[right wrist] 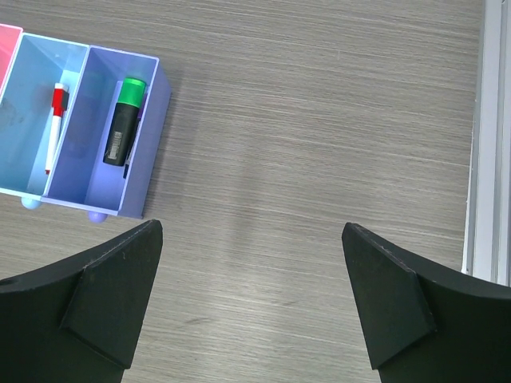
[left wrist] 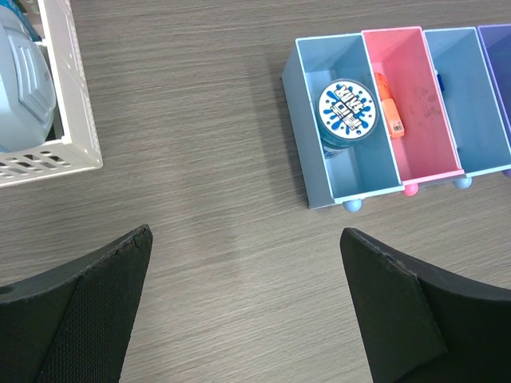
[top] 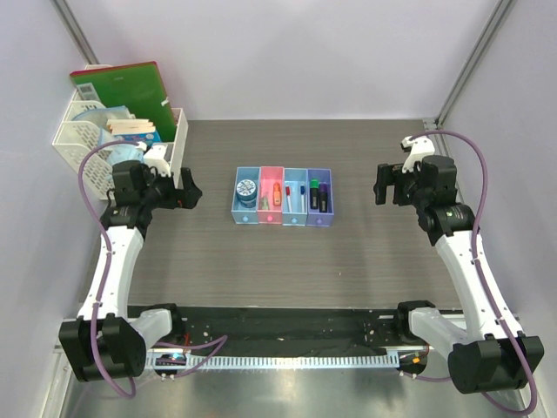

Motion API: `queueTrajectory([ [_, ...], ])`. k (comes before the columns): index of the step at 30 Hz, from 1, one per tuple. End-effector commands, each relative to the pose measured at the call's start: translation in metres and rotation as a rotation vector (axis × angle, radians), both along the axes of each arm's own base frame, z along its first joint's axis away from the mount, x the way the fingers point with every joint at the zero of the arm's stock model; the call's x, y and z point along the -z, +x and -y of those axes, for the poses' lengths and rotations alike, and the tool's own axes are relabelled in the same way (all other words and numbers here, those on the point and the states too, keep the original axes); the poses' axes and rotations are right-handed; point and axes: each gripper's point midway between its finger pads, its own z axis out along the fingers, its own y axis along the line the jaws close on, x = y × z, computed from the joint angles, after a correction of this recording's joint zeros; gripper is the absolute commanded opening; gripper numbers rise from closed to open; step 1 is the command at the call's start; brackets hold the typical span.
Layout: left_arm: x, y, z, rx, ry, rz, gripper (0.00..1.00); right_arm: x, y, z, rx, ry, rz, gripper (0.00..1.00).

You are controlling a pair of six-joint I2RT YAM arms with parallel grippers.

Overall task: Sort the stationery into containers
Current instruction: Reset both arms

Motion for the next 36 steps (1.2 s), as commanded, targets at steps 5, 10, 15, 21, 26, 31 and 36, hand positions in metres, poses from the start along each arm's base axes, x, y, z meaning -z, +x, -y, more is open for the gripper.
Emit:
queueTrajectory([
  [5, -0.0102, 0.0022, 0.0039, 0.025, -0.014, 0.053, 1.0, -0.0141, 0.004, -0.0034, -0.004, 0.024, 0.063, 1.0],
  [10, -0.0098, 0.003, 0.005, 0.028, -0.02, 0.053, 1.0, -0.0135, 0.0038, -0.004, -0.008, 0.026, 0.061, 1.0],
  [15, -0.0075, 0.0025, 0.0057, 0.032, -0.023, 0.045, 1.0, -0.0128, 0.0035, -0.0053, -0.015, 0.03, 0.059, 1.0],
  [21, -0.0076, 0.003, 0.0072, 0.038, -0.028, 0.044, 1.0, -0.0129, 0.0034, -0.0058, -0.017, 0.031, 0.059, 1.0],
  [26, -0.0072, 0.0019, 0.0088, 0.047, -0.034, 0.043, 1.0, -0.0134, 0.003, -0.0073, -0.026, 0.034, 0.061, 1.0],
  [31, -0.0068, 0.0026, 0.0085, 0.046, -0.034, 0.039, 1.0, -0.0129, 0.0031, -0.0076, -0.028, 0.035, 0.059, 1.0],
  [36, -0.0061, 0.0024, 0.0092, 0.049, -0.035, 0.036, 1.0, -0.0138, 0.0027, -0.0078, -0.029, 0.033, 0.062, 1.0],
])
